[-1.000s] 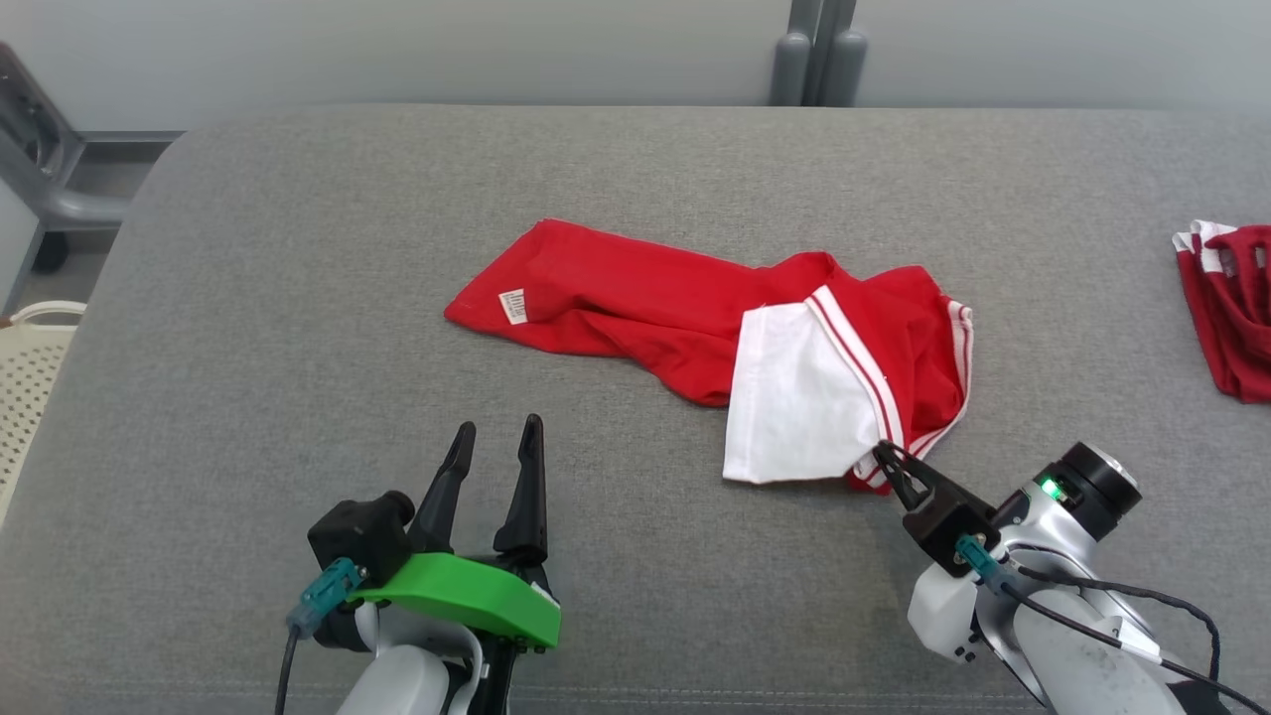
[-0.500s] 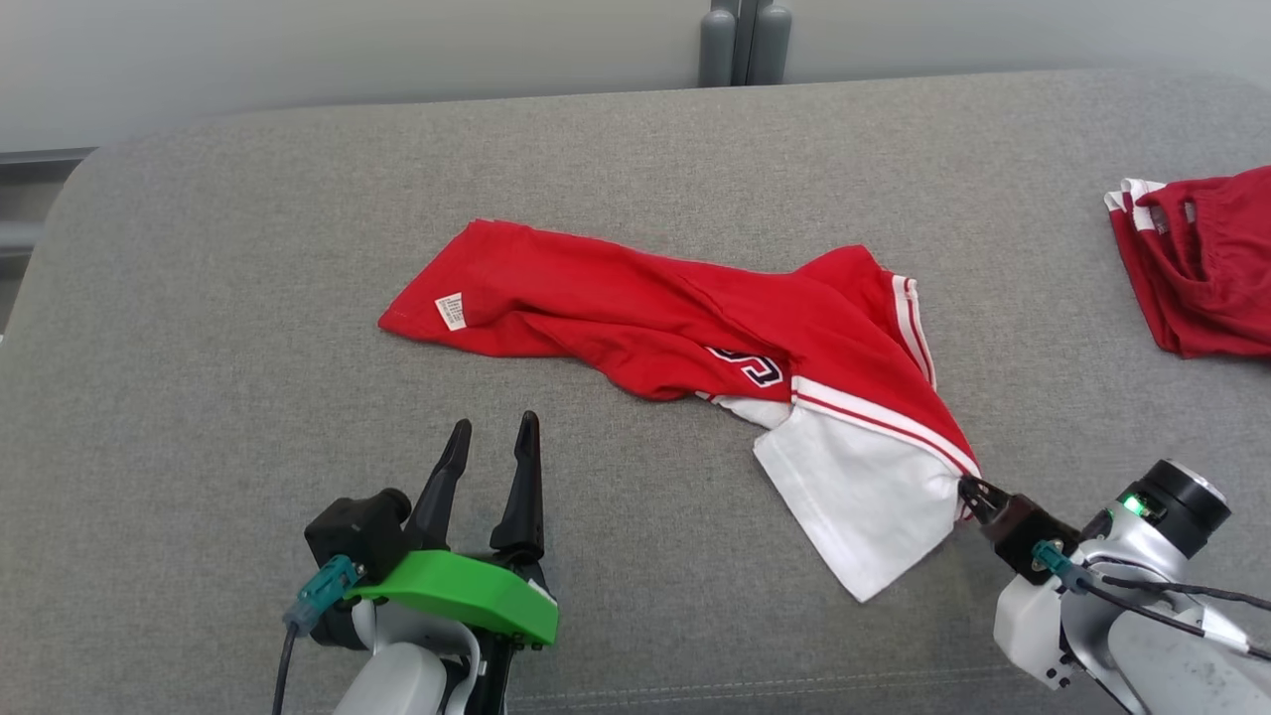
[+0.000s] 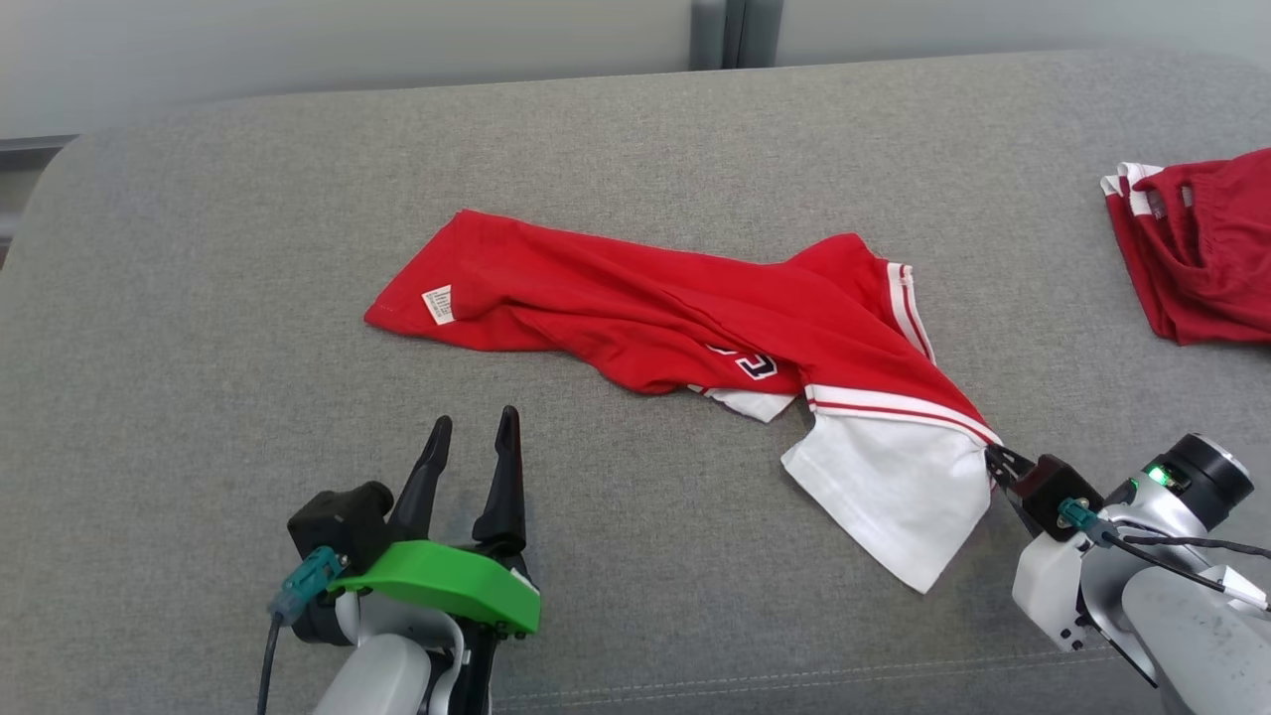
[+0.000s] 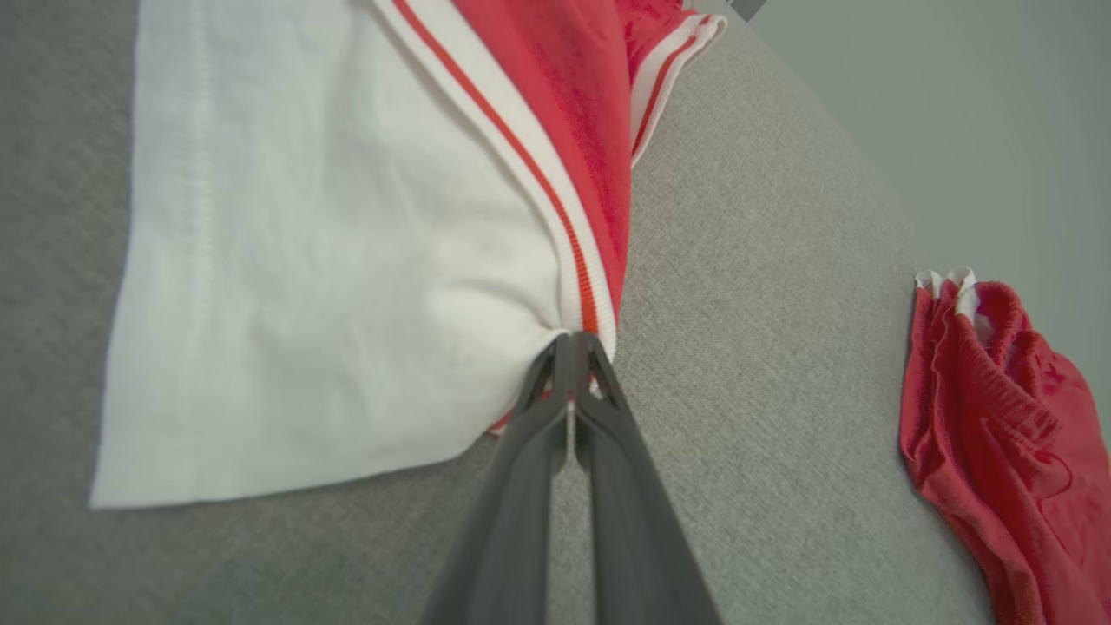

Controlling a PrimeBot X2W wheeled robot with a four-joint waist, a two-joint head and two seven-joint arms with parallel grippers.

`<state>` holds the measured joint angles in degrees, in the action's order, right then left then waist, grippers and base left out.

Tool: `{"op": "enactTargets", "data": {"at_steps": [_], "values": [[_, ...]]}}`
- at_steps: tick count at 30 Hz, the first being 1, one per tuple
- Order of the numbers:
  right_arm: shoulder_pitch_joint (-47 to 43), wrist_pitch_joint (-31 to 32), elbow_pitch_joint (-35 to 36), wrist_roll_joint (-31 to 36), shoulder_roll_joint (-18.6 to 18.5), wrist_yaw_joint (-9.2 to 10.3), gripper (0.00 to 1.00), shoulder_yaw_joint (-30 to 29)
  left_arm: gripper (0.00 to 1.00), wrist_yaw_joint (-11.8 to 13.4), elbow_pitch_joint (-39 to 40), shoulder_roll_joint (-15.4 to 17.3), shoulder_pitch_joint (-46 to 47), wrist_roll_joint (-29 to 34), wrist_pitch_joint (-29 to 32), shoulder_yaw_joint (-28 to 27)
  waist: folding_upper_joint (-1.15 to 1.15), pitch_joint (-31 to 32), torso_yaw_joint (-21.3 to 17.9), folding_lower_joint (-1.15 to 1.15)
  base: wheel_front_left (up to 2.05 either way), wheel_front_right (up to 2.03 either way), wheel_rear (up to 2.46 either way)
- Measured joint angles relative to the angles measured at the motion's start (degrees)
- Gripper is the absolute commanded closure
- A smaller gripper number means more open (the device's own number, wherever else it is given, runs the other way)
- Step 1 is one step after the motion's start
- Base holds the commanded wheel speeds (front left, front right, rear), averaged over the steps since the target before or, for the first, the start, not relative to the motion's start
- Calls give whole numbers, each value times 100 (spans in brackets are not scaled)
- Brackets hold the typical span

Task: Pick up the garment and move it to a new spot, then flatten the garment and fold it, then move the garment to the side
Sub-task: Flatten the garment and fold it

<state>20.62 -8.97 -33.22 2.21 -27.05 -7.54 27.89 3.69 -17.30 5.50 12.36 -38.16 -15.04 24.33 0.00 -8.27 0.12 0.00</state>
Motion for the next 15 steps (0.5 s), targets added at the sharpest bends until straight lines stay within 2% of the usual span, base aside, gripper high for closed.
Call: {"op": "enactTargets", "data": {"at_steps": [8, 15], "values": [[70, -282, -218, -156, -4, 0, 0, -249, 0, 7, -164, 126, 133, -35, 2, -116, 0, 4, -240, 0, 0, 0, 0], [5, -388, 204, -181, -15, 0, 0, -822, 0, 11, -376, 300, 499, -33, 155, -196, 0, 61, -559, 0, 0, 0, 0]]}}
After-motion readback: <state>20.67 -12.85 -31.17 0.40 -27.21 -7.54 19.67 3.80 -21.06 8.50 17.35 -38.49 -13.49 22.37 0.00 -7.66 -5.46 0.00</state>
